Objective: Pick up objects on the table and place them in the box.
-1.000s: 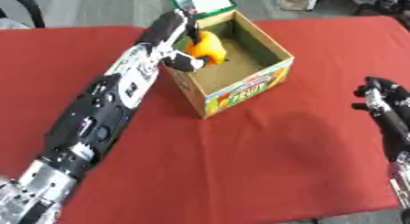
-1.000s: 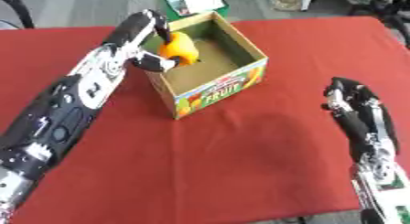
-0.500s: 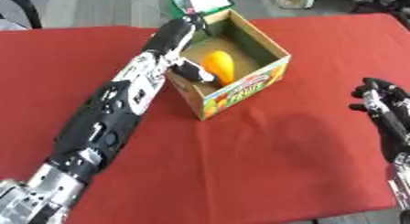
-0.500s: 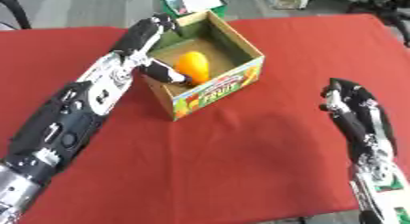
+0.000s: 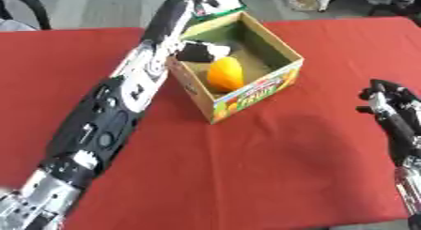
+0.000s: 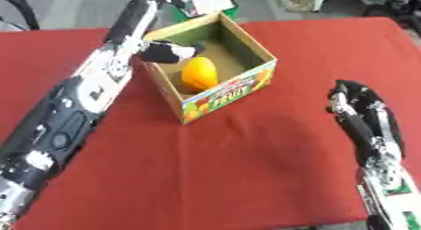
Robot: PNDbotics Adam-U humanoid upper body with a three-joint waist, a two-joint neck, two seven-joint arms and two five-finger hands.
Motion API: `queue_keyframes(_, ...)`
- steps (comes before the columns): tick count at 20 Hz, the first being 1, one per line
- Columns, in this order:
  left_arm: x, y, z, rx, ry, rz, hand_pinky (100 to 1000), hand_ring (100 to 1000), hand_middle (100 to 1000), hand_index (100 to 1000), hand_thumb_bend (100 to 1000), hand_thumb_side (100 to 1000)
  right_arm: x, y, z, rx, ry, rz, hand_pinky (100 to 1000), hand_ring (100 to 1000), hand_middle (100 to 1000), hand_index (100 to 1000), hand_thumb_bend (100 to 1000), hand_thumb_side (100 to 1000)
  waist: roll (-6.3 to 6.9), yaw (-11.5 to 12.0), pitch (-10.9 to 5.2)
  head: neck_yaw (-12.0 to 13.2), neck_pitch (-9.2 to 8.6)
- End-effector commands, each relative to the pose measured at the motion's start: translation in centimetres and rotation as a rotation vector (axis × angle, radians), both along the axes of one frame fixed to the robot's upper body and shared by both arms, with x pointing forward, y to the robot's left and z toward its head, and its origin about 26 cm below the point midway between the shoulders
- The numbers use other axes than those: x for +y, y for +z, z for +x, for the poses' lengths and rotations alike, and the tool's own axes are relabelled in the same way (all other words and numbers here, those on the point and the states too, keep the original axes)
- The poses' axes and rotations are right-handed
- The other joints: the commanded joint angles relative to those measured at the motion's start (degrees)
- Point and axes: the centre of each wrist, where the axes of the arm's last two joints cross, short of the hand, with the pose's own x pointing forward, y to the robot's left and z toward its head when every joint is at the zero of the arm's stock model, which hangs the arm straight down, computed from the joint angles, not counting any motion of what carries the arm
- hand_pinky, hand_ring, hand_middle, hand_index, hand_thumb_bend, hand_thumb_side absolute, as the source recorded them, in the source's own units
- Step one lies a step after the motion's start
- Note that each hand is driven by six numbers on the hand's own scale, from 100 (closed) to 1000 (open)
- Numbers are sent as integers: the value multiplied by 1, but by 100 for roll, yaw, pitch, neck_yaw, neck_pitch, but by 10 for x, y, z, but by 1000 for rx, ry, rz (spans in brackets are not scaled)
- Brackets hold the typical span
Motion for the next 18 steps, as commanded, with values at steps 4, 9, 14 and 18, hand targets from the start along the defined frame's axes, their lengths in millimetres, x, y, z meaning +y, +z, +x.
queue_keyframes(4,39,21,-37,22,-60,-271,816,932,807,726,406,403,-9,7,0,-27,-37,5,627,722,609,740,100,410,-63,220,-153,-156,31)
queue_keyframes(9,76,6,-68,86,-14,-390,823,948,813,729,375,416,-13,8,-1,-33,-58,10,627,722,609,739,100,409,-91,443,-176,-244,43)
queue_keyframes(14,102,-33,-82,174,74,-506,834,966,823,739,341,433,-15,8,-1,-35,-71,12,628,722,609,740,100,409,-114,616,-176,-292,49)
queue_keyframes(18,114,-50,-92,199,88,-542,833,961,817,740,319,425,-16,9,-1,-38,-75,14,627,721,608,739,100,409,-135,684,-179,-308,48)
